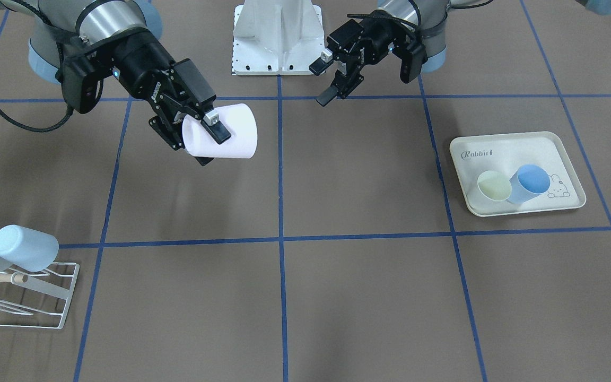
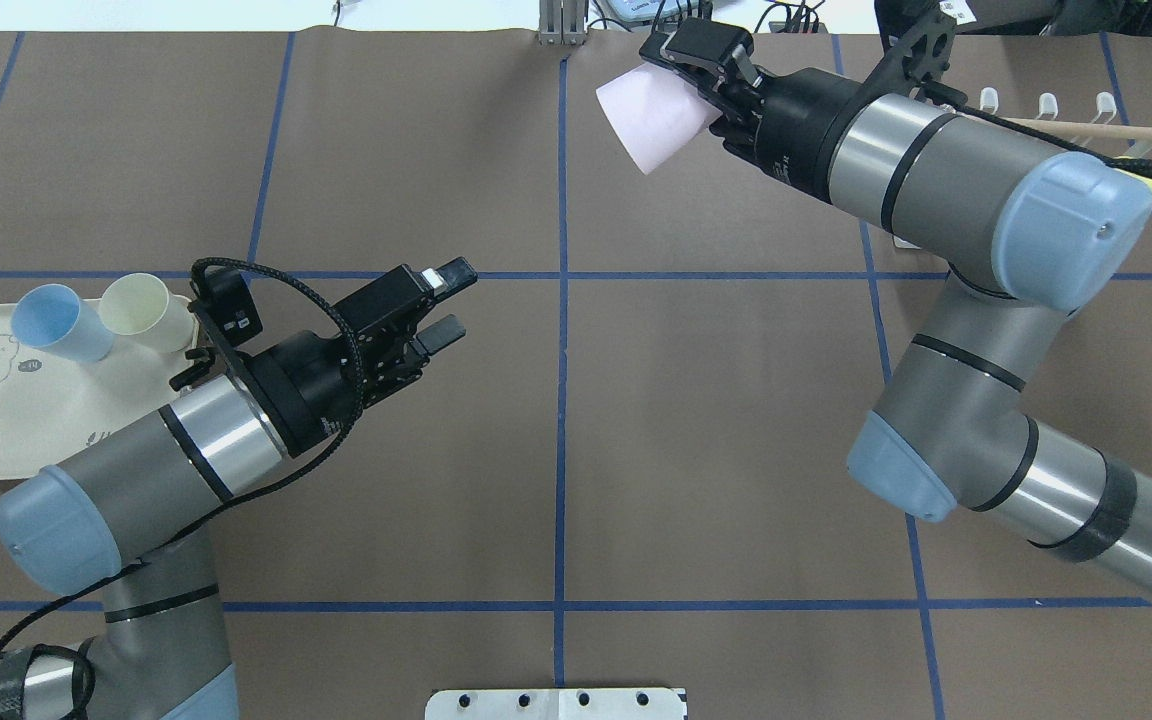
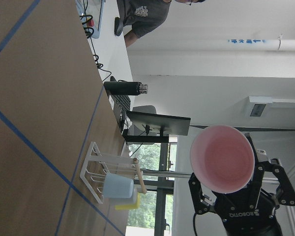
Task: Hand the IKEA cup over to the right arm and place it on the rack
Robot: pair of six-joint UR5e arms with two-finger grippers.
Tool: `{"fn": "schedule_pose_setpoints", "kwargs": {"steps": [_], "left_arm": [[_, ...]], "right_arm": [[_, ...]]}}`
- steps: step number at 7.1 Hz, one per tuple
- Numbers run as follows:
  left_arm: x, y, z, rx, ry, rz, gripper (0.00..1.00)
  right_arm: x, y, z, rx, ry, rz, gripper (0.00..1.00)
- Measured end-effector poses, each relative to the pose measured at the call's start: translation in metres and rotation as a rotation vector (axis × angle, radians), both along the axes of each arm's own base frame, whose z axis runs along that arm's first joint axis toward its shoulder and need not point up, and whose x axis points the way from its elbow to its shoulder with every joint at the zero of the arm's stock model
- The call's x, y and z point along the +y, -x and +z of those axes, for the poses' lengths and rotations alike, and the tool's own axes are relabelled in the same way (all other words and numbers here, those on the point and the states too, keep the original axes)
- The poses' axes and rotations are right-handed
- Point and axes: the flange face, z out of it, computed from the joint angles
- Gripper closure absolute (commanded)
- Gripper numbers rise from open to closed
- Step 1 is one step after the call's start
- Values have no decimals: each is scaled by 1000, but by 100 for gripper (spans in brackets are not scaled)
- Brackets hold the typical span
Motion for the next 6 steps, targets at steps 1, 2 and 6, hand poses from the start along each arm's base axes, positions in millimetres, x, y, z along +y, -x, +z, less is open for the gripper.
{"fn": "schedule_pose_setpoints", "kwargs": {"steps": [1,2,6], "left_arm": [[-15,7,6,-105,21,-43,0],[-29,16,6,-213,44,-79,0],[-72,67,-6,-629,184,-77,0]], "right_arm": [[-12,-3,7,115,-2,72,100],[-23,-6,16,233,5,144,100],[-66,-57,53,659,-4,341,100]]}}
